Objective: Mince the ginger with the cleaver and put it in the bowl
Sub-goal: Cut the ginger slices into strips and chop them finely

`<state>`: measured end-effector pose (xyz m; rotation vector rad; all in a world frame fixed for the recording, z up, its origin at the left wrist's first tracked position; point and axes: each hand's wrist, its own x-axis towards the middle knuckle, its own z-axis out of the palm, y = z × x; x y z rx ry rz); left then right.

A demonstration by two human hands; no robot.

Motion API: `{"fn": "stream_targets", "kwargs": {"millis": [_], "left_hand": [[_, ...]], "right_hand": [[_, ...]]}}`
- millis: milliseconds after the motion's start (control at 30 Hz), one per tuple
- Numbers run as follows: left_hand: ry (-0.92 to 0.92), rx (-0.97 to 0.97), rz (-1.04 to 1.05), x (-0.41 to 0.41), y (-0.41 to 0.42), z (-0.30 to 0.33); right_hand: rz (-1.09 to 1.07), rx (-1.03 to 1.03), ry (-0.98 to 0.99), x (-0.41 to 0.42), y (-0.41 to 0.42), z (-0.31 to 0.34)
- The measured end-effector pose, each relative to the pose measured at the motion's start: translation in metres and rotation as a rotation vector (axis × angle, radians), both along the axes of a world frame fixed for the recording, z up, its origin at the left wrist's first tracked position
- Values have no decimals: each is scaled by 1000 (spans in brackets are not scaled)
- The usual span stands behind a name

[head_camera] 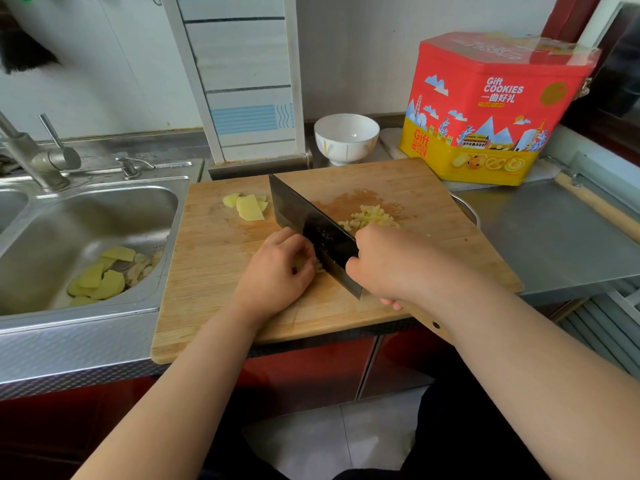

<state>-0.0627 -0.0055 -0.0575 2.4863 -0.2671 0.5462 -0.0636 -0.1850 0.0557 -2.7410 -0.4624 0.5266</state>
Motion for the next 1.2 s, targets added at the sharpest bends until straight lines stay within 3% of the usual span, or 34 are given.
{"fn": "stream_targets", "kwargs": {"millis": [167, 333, 467, 700, 1000, 1200], "left_hand": [[7, 13, -11, -1, 0, 1], [-5, 4, -28, -4, 0, 3], [-59, -14, -26, -5, 1, 3], [-48, -7, -16, -6, 0, 2], [-31, 19, -15, -5, 2, 0], [-33, 20, -15, -8, 2, 2]], "right_hand": [[-11, -8, 4, 2, -2, -5], [-89, 144, 97, 15, -18, -7], [-79, 172, 51, 12, -23, -2], [15, 63, -63, -2, -9, 10], [-11, -29, 37, -3, 4, 2], [-51, 45, 29, -1, -1, -10]]}}
